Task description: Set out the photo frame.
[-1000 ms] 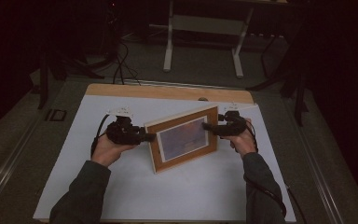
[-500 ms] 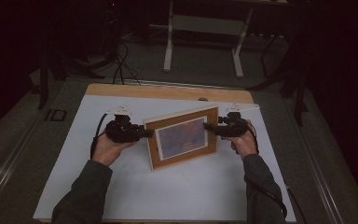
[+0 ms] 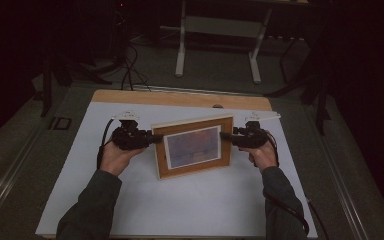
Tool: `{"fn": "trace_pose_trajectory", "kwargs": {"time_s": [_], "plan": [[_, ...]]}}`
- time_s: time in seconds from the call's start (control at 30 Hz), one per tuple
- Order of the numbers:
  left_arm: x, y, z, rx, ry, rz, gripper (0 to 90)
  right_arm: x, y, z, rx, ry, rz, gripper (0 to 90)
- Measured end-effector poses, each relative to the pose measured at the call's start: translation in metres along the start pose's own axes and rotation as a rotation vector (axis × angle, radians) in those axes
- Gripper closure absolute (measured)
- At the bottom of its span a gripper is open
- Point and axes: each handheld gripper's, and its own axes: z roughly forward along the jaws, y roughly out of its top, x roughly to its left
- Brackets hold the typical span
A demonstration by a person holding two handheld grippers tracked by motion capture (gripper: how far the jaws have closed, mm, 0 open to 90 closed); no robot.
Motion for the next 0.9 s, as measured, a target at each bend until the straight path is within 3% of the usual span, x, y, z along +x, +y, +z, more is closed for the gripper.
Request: {"fn": "trace_pose_trajectory", "kwargs": {"time_s": [0.3,0.9], "plan": [[0.0027,0.0012,0.001,-0.016,0.037,-0.014,68.5,0.0025,-0.0022,-0.0009,-0.006,0.0,0.0,56.0],[0.0075,0.0059,0.0035,-0.016,0.058,-0.009,65.5,0.01,-0.0094,-0.0063,-0.022,-0.018,0.013,60.0]]}}
